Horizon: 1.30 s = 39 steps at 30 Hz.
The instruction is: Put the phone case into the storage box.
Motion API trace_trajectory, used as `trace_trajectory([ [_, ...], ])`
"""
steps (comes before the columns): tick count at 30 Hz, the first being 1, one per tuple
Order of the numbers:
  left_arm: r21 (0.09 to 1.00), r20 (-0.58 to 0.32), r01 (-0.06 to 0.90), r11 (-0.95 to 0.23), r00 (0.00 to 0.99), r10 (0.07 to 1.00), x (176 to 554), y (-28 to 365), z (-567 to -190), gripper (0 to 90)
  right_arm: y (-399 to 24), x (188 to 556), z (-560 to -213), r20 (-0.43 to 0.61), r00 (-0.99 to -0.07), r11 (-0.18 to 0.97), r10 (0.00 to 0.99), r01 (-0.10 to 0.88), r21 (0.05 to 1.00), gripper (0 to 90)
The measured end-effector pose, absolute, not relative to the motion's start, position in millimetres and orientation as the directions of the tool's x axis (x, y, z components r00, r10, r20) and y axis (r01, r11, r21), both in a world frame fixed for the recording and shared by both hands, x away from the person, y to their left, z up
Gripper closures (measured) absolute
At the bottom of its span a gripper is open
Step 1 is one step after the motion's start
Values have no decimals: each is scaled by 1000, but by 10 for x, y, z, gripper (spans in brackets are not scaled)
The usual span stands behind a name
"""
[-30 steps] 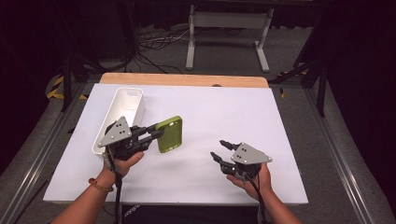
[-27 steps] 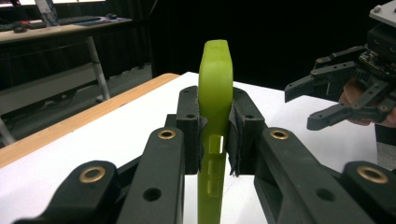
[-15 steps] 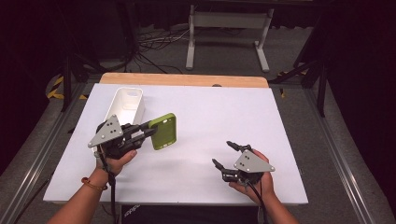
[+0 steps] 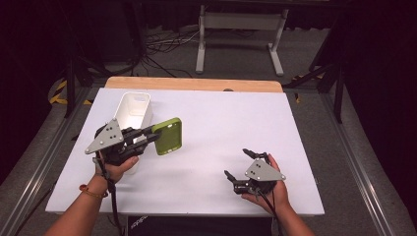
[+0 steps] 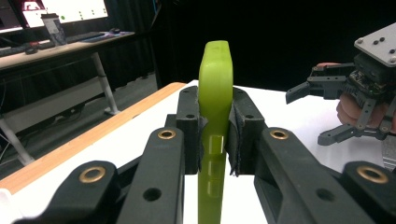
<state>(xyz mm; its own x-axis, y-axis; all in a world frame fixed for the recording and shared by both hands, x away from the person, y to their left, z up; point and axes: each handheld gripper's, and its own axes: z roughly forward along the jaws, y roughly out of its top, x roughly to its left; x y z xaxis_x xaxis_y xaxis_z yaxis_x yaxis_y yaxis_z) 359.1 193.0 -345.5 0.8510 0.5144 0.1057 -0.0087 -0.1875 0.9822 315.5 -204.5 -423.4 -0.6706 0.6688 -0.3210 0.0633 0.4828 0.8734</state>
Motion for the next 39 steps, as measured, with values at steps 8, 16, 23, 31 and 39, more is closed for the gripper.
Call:
trace_trajectory([
  [8,979,125,-19,-202,843,524,3602,2019,-3400,774,-2056,3157,-4236,-316,-672,480,670,68,874,136],
  [16,980,126,-22,-196,835,536,3618,2112,-3372,775,-2057,3166,-4255,-315,-675,486,667,73,871,139],
  [23,979,133,-25,-202,828,544,3621,2173,-3351,774,-2056,3168,-4256,-317,-674,487,667,74,870,140],
  [31,981,137,-35,-190,823,552,3618,2270,-3320,774,-2057,3175,-4269,-319,-673,492,667,78,867,140],
  [39,984,139,-48,-174,816,562,3612,2339,-3290,775,-2050,3181,-4287,-319,-674,497,667,83,864,140],
])
